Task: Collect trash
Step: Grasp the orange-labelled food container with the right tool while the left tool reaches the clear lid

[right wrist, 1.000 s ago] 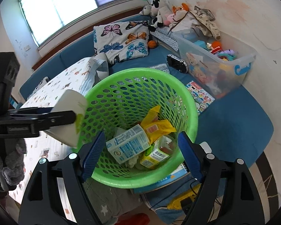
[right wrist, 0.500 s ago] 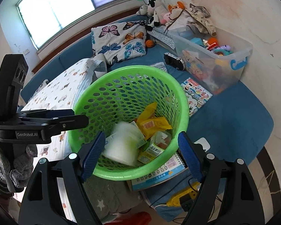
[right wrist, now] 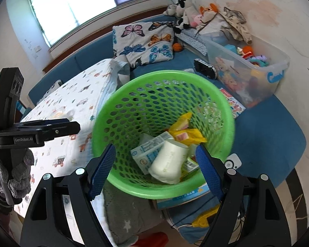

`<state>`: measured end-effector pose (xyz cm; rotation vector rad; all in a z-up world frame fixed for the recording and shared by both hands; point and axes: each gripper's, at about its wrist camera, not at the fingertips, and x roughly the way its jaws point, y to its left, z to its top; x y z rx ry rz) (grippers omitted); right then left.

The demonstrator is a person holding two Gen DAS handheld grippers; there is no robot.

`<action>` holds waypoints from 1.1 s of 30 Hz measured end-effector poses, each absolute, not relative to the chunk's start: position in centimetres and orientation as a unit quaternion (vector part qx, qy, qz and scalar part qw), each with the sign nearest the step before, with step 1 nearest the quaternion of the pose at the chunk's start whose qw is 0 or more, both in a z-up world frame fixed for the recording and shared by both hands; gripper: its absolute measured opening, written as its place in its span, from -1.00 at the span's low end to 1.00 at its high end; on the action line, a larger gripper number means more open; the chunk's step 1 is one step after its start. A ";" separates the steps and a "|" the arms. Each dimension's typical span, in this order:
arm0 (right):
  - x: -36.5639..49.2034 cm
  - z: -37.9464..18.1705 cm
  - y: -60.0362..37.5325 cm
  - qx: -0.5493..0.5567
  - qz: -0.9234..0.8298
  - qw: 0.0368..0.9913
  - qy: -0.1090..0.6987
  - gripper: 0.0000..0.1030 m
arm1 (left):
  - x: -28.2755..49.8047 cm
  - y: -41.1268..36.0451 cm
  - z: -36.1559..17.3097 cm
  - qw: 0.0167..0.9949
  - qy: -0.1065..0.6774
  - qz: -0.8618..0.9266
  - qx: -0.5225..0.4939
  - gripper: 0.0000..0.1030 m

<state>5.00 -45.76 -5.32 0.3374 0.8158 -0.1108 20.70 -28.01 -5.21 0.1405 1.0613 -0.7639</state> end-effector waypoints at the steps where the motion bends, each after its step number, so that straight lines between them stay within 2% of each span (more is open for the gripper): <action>1: 5.3 -5.3 -45.1 0.160 -0.048 0.903 0.396 0.55 | 21.0 -27.1 -5.2 0.795 0.493 -0.349 0.062 0.40; 21: 12.0 -5.4 -35.0 0.109 0.042 0.903 0.413 0.55 | 24.6 -10.9 -4.7 0.842 0.485 -0.237 0.016 0.40; 33: 16.5 -5.8 -28.8 0.054 0.090 0.902 0.419 0.57 | 25.4 -5.8 -4.1 0.871 0.452 -0.189 0.036 0.40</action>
